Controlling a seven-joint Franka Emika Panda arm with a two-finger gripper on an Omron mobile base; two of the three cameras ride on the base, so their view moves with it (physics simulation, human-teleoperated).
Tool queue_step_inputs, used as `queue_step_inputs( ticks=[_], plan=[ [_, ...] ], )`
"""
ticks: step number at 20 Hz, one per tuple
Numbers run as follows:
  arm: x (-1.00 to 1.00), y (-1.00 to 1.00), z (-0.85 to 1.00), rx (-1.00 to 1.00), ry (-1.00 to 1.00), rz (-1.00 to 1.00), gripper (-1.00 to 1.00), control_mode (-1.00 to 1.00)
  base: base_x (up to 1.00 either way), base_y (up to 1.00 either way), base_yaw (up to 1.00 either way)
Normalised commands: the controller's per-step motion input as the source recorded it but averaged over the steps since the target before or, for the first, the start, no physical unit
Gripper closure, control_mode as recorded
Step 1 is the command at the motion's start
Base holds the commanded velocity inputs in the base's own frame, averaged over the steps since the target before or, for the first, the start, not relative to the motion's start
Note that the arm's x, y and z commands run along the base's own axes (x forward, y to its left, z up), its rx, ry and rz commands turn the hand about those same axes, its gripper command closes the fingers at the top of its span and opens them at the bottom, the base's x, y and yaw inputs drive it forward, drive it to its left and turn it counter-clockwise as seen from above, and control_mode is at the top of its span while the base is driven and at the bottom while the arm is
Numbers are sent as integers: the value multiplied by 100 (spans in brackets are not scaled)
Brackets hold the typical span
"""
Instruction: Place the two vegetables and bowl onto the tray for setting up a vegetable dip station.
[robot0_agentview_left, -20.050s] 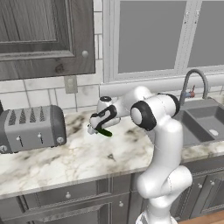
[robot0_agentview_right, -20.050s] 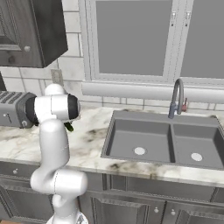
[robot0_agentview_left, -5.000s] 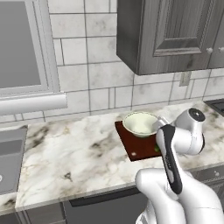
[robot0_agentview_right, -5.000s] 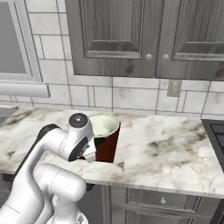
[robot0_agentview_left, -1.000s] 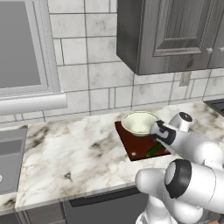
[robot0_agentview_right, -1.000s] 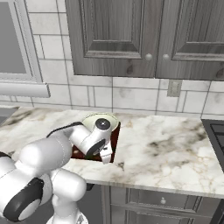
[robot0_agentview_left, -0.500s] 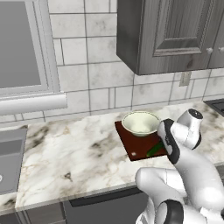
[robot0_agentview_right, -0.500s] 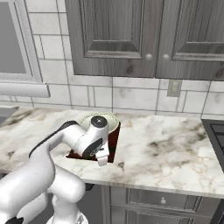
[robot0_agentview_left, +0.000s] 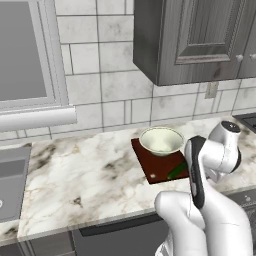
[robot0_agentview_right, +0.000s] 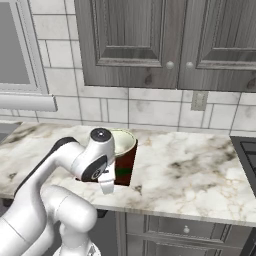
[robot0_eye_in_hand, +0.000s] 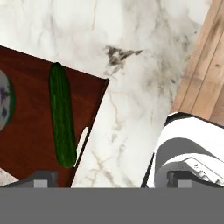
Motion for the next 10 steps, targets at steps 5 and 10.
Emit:
queue_step_inputs(
  ticks=[5,10],
  plan=[
    [-52,-3,48,-2,9,0,-100,-100,0,0,0],
    [-48,0,39,-4,3,0,-100,-100,0,0,0]
  ],
)
